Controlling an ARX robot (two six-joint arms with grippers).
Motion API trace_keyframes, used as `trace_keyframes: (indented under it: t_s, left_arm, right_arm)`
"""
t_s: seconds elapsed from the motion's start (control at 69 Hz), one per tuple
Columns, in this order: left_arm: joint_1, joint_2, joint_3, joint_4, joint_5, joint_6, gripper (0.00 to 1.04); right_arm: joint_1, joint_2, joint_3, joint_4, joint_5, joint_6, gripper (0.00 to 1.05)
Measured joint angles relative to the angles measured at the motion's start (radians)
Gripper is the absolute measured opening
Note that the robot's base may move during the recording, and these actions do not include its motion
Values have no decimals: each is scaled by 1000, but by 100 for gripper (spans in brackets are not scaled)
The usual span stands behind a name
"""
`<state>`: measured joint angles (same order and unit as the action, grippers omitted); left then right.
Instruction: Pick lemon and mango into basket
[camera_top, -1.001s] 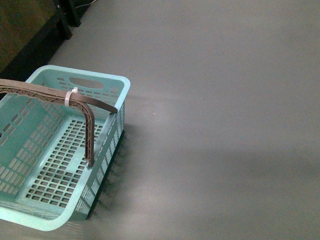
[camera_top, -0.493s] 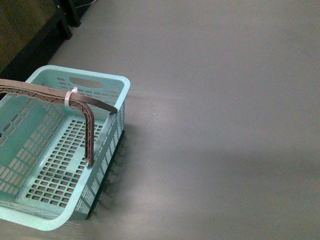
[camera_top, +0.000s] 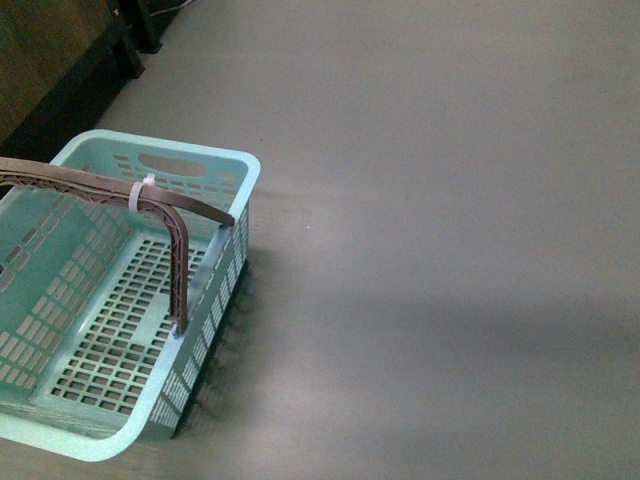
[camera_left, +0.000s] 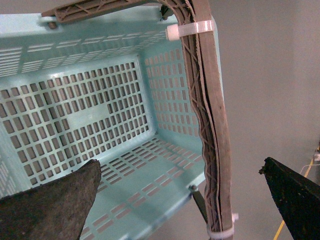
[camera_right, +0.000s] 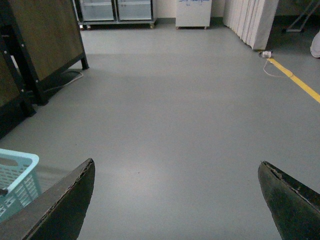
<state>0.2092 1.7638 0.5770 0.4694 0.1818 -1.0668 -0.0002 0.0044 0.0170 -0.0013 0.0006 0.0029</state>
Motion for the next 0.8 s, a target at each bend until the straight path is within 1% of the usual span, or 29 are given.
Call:
trace_keyframes:
  t_s: [0.16,0.348,0.479,0.624,0.725,0.74,0.769,0.798]
  left_arm:
    - [-75,242,212,41,-7,-27,98]
    - [-131,386,310,51,-34,-54,97]
    - [-154,428,360,51,-49,-72,78]
    - [-171,447,406,15,-81,-83,53]
    - [-178,451,418,-7,-95,-87,38]
    - [-179,451,419,-10,-98,-89,34]
    - [-180,451,419,-12,-100,-93,31]
    - [-182,449,417,-14,-101,-122,22]
  right_arm:
    - [0,0,0,0,0,0,96]
    - [0,0,0,0,0,0,96]
    - [0,0,0,0,0,0,96]
    - [0,0,0,0,0,0,96]
    - [0,0,0,0,0,0,96]
    - [0,0,0,0,0,0,96]
    - [0,0,0,0,0,0,96]
    - [0,0,0,0,0,0,96]
